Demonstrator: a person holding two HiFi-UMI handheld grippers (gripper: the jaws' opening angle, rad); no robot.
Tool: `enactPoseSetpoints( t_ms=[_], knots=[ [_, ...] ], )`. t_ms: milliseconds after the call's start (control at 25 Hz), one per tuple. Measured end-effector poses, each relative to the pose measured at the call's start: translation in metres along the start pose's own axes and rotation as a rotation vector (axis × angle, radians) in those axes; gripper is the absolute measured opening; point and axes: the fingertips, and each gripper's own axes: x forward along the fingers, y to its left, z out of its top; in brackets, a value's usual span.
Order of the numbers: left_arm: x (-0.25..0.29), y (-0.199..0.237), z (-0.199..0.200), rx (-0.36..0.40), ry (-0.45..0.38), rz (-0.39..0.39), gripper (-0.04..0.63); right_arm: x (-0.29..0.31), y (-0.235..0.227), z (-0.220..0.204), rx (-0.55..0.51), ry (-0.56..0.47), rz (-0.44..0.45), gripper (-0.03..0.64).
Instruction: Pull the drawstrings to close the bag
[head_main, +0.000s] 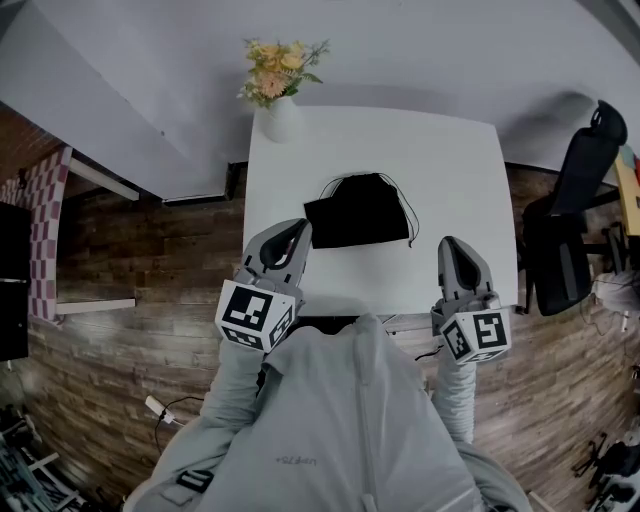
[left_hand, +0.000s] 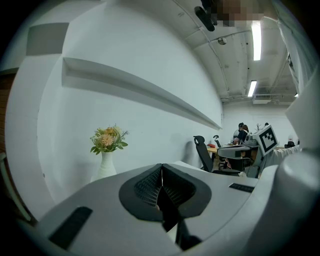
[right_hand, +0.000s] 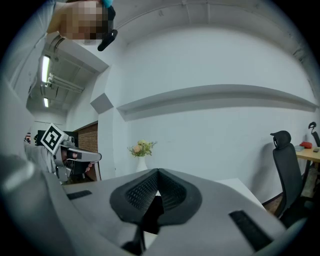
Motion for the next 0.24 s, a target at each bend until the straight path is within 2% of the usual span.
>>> enactPoseSetpoints(
  t_ms=[240],
  knots=[
    [0.0066,0.0021,0.0026,0.055,0.019,-0.018,0.026,-0.0004,-0.0015,-0.0006,0.003,-0.006,-0.005,0.021]
  ],
)
